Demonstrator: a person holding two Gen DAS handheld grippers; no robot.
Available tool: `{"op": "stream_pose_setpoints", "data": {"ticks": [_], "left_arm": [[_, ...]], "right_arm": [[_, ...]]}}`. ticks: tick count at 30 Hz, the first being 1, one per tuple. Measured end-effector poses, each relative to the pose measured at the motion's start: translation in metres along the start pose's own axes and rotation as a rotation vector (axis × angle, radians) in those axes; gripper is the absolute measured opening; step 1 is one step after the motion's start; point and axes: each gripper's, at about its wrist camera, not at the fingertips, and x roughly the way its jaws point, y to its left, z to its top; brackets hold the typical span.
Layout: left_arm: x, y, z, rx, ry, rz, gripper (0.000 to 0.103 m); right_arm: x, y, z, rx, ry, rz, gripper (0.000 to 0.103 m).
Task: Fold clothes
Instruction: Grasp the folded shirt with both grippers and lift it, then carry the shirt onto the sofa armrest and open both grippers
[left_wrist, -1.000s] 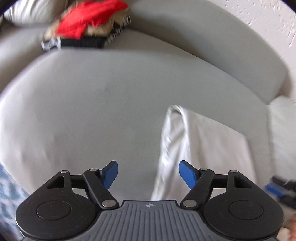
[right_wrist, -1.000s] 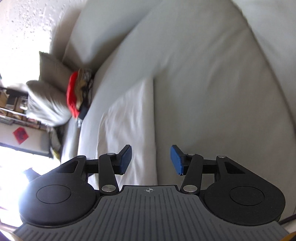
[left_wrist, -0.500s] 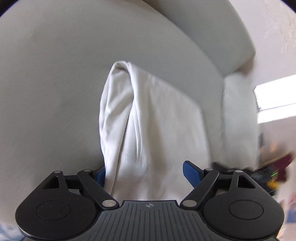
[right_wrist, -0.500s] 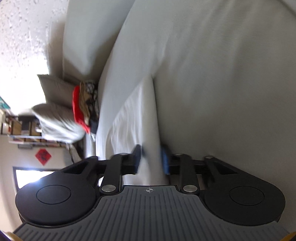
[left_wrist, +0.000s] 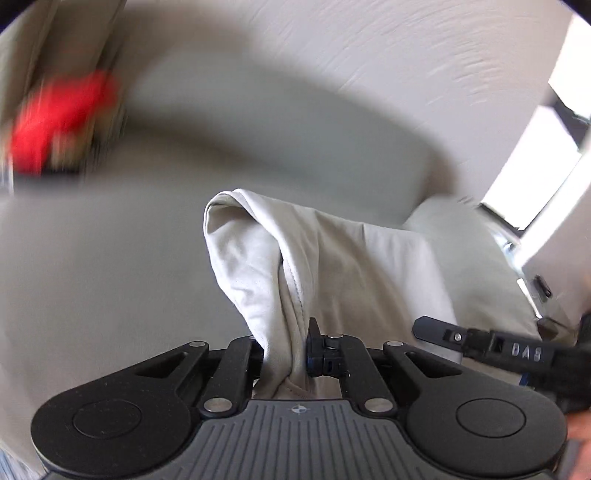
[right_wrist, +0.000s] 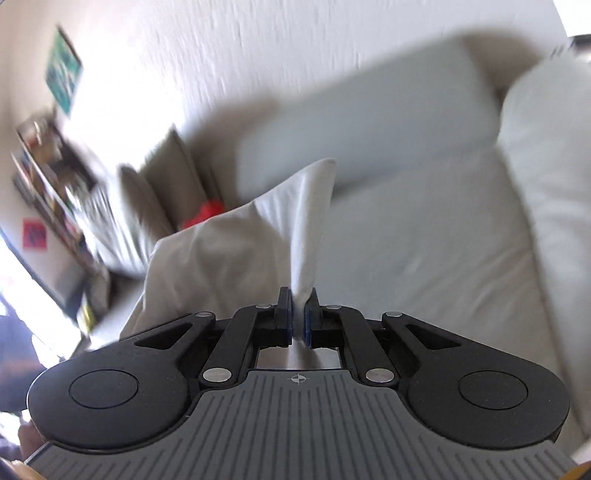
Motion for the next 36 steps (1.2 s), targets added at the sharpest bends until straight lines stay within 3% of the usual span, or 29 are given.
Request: {"op": "stream_pose_setpoints", "data": {"ticks": [5,8,12,16,22,25,28,32,36], "left_arm": [[-0.083,-0.077,0.006,0.177,-0.250,-0.165,0.007],[-0.116,-0.118,0.007,0.266,-0.337,-0.284,0.007],[-0.126,-0.174,0.009,0.330,-0.341,-0.473,0.007],[-0.107,-0.233,0.000,0.364,-0.266,-0.650,0.008],[-0.004,-0.289,-0.020,0.345,0.046,-0.680,0.008],[0.037,-0.297,-0.037,0.393,0.135,-0.610,0.008],[0.087,-0.296,-0.040,0.378,0.222,-0.562,0.008],[0.147,-0.302,-0.039,0.400,0.271,-0.505,0.008],[0.176,-0.307,-0.020,0.409,0.246,-0.488,0.008]], "right_arm": [[-0.135,0.015,0.013,-0.008,-0.267,-0.022,0.006],[-0.221,0.018,0.012,-0.087,-0.404,-0.109,0.006],[-0.305,0.017,0.003,-0.161,-0.523,-0.289,0.006],[-0.349,-0.017,-0.005,-0.078,-0.535,-0.457,0.006],[-0.329,-0.097,-0.018,0.184,-0.413,-0.512,0.006],[-0.302,-0.140,-0.019,0.250,-0.354,-0.516,0.006],[-0.275,-0.179,-0.013,0.285,-0.311,-0.530,0.006],[-0.247,-0.211,0.016,0.282,-0.303,-0.544,0.006],[-0.221,-0.243,0.055,0.283,-0.316,-0.604,0.010]]}}
